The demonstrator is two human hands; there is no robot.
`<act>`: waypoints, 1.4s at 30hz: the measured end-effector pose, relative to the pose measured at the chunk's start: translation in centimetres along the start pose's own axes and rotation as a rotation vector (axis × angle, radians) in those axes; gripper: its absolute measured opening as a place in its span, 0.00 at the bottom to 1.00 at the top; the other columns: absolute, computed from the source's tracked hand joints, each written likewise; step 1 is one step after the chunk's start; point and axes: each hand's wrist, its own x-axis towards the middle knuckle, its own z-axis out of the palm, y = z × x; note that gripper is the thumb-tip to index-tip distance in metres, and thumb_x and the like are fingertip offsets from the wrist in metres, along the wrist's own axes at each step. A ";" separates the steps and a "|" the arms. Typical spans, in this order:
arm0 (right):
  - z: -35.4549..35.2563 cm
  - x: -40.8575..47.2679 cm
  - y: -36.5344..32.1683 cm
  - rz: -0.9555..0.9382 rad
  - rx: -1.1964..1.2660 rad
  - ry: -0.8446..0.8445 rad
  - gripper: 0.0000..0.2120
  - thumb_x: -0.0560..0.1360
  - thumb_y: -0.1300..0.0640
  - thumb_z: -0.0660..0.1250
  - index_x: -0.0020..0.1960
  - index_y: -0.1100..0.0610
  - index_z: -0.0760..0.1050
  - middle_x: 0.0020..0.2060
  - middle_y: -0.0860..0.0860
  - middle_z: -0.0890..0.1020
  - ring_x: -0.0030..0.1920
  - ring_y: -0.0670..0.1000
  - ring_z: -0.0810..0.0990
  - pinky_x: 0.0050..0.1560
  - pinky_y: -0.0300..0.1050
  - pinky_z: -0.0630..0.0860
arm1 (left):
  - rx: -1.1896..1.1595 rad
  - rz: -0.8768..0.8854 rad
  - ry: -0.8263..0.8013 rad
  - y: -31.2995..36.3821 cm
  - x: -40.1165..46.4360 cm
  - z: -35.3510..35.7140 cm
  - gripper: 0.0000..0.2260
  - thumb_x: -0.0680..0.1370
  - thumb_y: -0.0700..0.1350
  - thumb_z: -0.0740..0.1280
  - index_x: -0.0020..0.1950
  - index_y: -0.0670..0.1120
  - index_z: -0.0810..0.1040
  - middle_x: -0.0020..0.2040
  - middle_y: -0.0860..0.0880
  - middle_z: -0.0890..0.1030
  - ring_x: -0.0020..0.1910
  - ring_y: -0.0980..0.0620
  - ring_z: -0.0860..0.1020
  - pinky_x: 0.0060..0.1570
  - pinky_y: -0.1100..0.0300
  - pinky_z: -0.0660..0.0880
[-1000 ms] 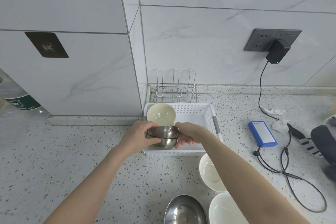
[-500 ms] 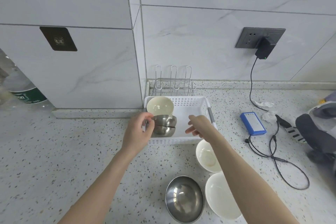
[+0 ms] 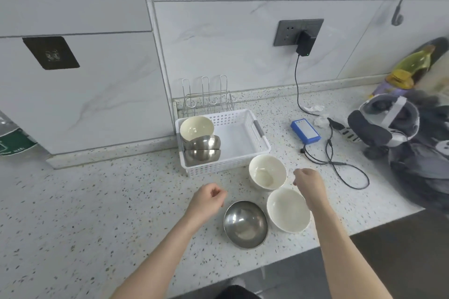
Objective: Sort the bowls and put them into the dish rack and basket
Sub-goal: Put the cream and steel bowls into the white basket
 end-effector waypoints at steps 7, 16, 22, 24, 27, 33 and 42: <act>-2.5 0.8 4.1 0.074 -0.298 -0.223 0.21 0.77 0.51 0.63 0.68 0.56 0.72 0.59 0.54 0.78 0.54 0.55 0.77 0.51 0.49 0.74 | 0.032 -0.094 -0.043 1.1 2.5 3.6 0.10 0.77 0.52 0.64 0.55 0.49 0.76 0.53 0.50 0.81 0.52 0.55 0.78 0.50 0.58 0.74; -4.4 2.2 5.9 0.073 -0.436 -0.693 0.17 0.70 0.61 0.58 0.57 0.53 0.76 0.34 0.50 0.79 0.24 0.44 0.72 0.24 0.36 0.59 | 0.023 -0.224 0.012 3.5 7.7 8.9 0.24 0.76 0.54 0.65 0.64 0.37 0.76 0.59 0.40 0.81 0.56 0.43 0.80 0.53 0.52 0.73; -5.0 3.9 5.6 -0.003 -0.337 -0.797 0.08 0.65 0.61 0.62 0.41 0.59 0.78 0.28 0.51 0.82 0.25 0.46 0.67 0.25 0.37 0.56 | -0.094 -0.307 0.013 4.4 8.4 10.1 0.07 0.76 0.43 0.66 0.52 0.41 0.78 0.40 0.46 0.83 0.32 0.54 0.77 0.31 0.61 0.68; -5.4 4.5 5.0 -0.011 -0.331 -0.823 0.02 0.63 0.60 0.63 0.33 0.57 0.74 0.30 0.55 0.84 0.24 0.47 0.65 0.24 0.38 0.54 | -0.096 -0.336 0.013 4.7 8.5 10.1 0.03 0.77 0.41 0.65 0.48 0.43 0.77 0.36 0.47 0.82 0.25 0.57 0.74 0.28 0.64 0.67; -6.3 5.6 4.3 -0.015 -0.369 -0.852 0.03 0.61 0.58 0.65 0.30 0.56 0.72 0.31 0.58 0.85 0.23 0.47 0.62 0.23 0.39 0.54 | -0.074 -0.350 0.033 5.2 8.5 9.9 0.03 0.76 0.39 0.65 0.42 0.45 0.75 0.32 0.48 0.78 0.15 0.62 0.70 0.20 0.67 0.62; -9.1 8.0 1.3 -0.060 -0.122 -0.929 0.12 0.61 0.59 0.65 0.20 0.52 0.70 0.21 0.51 0.77 0.22 0.48 0.56 0.25 0.39 0.51 | -0.094 -0.351 0.074 5.9 8.0 8.6 0.02 0.74 0.42 0.66 0.42 0.45 0.77 0.27 0.49 0.82 0.17 0.60 0.69 0.24 0.63 0.61; -9.0 12.7 -6.1 -0.167 0.327 -0.661 0.09 0.71 0.66 0.58 0.35 0.64 0.74 0.28 0.66 0.81 0.19 0.47 0.58 0.19 0.35 0.56 | -0.247 -0.216 0.027 8.8 6.3 3.9 0.06 0.74 0.41 0.64 0.45 0.42 0.80 0.34 0.44 0.85 0.25 0.56 0.62 0.25 0.65 0.57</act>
